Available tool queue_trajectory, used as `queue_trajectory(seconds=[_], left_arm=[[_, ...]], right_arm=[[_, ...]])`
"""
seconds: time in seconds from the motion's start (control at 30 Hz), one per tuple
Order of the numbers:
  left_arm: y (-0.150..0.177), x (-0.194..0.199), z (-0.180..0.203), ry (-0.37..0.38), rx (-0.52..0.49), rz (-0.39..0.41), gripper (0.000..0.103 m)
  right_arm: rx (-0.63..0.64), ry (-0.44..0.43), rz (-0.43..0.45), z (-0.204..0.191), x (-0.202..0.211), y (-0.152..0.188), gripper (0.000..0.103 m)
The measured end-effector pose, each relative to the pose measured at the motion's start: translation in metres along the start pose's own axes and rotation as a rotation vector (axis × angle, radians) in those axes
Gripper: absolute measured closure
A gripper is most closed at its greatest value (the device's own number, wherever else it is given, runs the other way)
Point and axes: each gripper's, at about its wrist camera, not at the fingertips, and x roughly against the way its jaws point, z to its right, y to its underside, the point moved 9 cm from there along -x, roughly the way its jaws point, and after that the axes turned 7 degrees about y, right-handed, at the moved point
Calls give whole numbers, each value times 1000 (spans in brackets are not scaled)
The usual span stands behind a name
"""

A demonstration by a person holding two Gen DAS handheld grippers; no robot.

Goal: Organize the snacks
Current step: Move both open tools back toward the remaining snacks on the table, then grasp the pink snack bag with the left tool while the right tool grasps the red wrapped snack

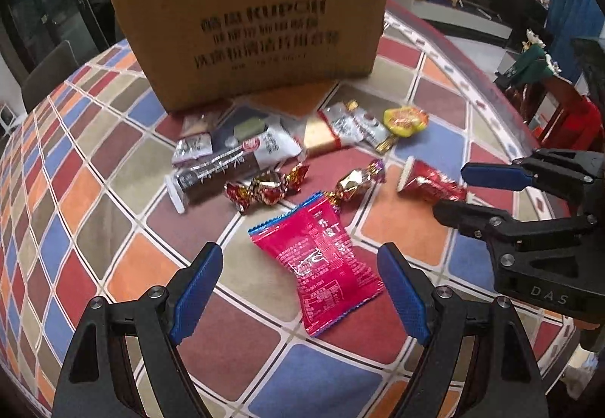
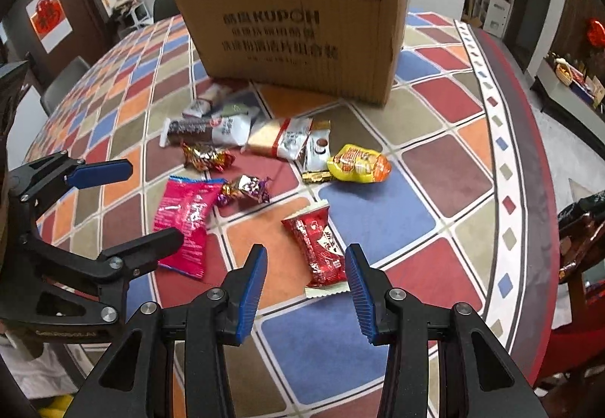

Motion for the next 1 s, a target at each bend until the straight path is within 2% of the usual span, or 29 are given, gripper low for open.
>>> queue_trajectory(seconds=[0.23,0.4,0.5,0.57,0.73,1.0], left_arm=[[2,-17,0,10,26,-34,20],[-2,-24,-2,13,40,-37,24],[-2,-27,-4,16,48,-41,35],[-2,-28,-5,21,52,-42,37],[-1,-28,-4,39,57,-39,42],[0,-17,-4,52,51,-6,43]], right_arm=[[23,15,-27,0,-14,-1,59],[18,18,-40,-1,-21,-4,60],[7,18,-48,0,-24,-4,60],[2,11,-54,-1,-25,-3,63],[15,8,-58,-7,-26,0,79],[-13,7,-22,-11,-14,-1,80]])
